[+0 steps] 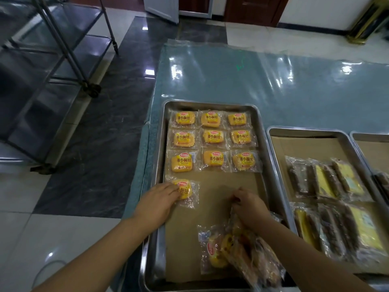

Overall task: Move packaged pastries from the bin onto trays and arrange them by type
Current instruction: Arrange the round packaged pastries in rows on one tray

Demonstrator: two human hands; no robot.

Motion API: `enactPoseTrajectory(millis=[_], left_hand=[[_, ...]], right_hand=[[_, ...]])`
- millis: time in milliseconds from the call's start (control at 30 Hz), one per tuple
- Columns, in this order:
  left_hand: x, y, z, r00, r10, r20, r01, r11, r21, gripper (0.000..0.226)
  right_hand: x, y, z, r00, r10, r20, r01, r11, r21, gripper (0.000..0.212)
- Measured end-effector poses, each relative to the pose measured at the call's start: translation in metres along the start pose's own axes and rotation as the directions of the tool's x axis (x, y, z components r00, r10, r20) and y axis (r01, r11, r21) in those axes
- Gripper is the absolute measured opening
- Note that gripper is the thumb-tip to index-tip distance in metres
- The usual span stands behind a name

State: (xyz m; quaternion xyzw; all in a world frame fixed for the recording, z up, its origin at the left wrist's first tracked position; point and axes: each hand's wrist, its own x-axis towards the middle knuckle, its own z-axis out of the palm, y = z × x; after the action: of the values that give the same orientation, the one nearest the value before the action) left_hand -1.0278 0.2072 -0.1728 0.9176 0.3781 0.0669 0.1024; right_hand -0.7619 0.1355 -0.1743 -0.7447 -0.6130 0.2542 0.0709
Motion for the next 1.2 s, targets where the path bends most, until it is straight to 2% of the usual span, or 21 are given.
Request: enactPoseTrajectory(millis=[100, 233, 367, 600, 667, 733, 800, 900, 1067, 1200], left_hand=[[-0.003, -0.001, 0.003, 0.998, -0.003, 0.066, 0.005, 1.0, -0.028, 0.047], [-0.003, 0.0, 0.004, 0.998, -0.034, 0.062, 0.036, 0.999, -0.021, 0.05], [-0.001, -0.001, 0.01, 0.996, -0.055, 0.073, 0.063, 0.991, -0.118, 0.044], [0.007, 0.004, 0.011, 0.996, -0.063, 0.069, 0.067, 0.997, -0.05, 0.049], [0.011, 0.012, 0.007, 0.997, -0.036, 0.068, 0.037, 0.999, -0.018, 0.054], [0.017, 0.021, 0.006, 0.999, -0.008, 0.044, 0.007, 1.0, 0.018, 0.056], [0.025, 0.031, 0.01, 0.998, 0.029, 0.048, -0.029, 1.0, -0.003, 0.054], [0.036, 0.047, 0.022, 0.994, 0.044, 0.099, -0.037, 0.996, -0.076, 0.055], [0.053, 0.085, 0.038, 0.983, 0.075, 0.17, -0.034, 0.972, -0.233, 0.056], [0.07, 0.107, 0.051, 0.964, 0.142, 0.226, -0.078, 0.96, -0.27, 0.059]], right_hand=[[0.0, -0.001, 0.0, 1.0, 0.008, 0.014, -0.008, 1.0, -0.004, 0.02], [-0.004, 0.0, 0.002, 1.0, 0.016, -0.009, -0.016, 1.0, 0.008, 0.018], [-0.007, 0.002, 0.006, 0.999, 0.03, -0.016, -0.03, 0.999, 0.028, 0.015], [-0.005, 0.005, 0.008, 0.997, 0.073, 0.003, -0.073, 0.996, 0.058, 0.013], [-0.005, 0.006, 0.006, 0.994, 0.109, 0.024, -0.111, 0.983, 0.146, 0.013], [-0.004, 0.007, -0.001, 0.985, 0.169, 0.045, -0.175, 0.923, 0.342, 0.016], [-0.002, 0.012, -0.011, 0.978, 0.21, -0.003, -0.187, 0.878, 0.441, 0.023], [-0.003, 0.022, -0.026, 0.974, 0.214, -0.068, -0.166, 0.891, 0.422, 0.024], [-0.013, 0.04, -0.033, 0.977, 0.203, -0.07, -0.168, 0.925, 0.341, 0.021], [-0.024, 0.049, -0.037, 0.972, 0.213, -0.096, -0.172, 0.93, 0.326, 0.021]])
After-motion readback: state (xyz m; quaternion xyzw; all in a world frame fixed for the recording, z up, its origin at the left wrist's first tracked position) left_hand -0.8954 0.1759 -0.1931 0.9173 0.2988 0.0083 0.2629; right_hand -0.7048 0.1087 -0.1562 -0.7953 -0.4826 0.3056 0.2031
